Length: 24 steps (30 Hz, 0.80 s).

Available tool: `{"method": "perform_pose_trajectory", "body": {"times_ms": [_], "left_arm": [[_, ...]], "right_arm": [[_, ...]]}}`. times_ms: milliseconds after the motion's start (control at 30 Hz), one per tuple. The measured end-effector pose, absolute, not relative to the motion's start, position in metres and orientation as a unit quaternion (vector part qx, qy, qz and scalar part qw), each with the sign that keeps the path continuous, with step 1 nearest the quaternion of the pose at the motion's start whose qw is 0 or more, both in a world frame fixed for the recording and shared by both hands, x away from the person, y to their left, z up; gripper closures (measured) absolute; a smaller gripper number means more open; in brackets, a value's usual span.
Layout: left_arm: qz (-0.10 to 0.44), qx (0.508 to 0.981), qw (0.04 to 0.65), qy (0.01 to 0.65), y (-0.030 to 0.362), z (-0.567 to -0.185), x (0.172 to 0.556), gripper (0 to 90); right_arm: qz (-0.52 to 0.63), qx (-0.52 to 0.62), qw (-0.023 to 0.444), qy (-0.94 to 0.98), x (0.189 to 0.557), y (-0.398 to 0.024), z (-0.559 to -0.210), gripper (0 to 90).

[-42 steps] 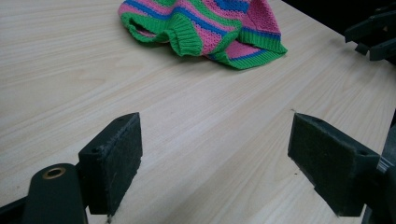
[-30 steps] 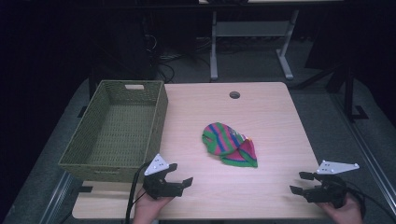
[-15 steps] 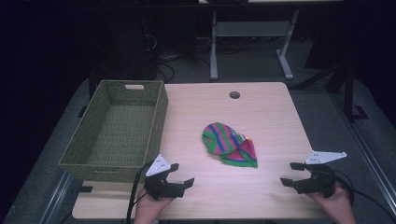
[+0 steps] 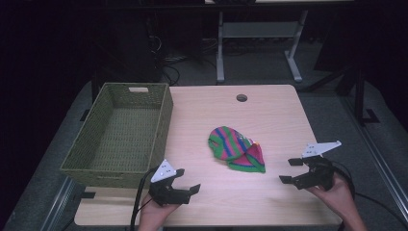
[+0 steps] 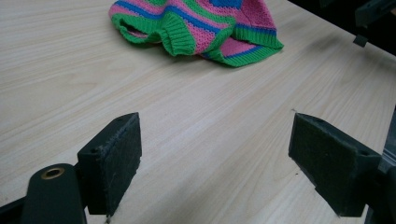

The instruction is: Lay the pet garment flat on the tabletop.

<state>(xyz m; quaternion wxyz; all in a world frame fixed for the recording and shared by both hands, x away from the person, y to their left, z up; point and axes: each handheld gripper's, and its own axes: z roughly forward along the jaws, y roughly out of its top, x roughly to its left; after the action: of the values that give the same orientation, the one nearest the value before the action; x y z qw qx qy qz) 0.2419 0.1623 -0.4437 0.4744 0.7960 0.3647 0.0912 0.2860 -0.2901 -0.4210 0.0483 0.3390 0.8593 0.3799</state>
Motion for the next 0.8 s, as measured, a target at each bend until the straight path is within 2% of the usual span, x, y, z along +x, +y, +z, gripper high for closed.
{"method": "perform_pose_trajectory", "body": {"times_ms": [333,800], "left_arm": [[0.089,0.800,0.473,0.358,0.160,-0.444,0.241,16.7],[0.091,0.799,0.476,0.356,0.160,-0.444,0.243,16.7]], "right_arm": [[0.371,0.313,0.028,0.874,0.307,-0.273,-0.400,18.9],[0.394,0.312,0.037,0.864,0.339,-0.266,-0.373,18.6]]}}
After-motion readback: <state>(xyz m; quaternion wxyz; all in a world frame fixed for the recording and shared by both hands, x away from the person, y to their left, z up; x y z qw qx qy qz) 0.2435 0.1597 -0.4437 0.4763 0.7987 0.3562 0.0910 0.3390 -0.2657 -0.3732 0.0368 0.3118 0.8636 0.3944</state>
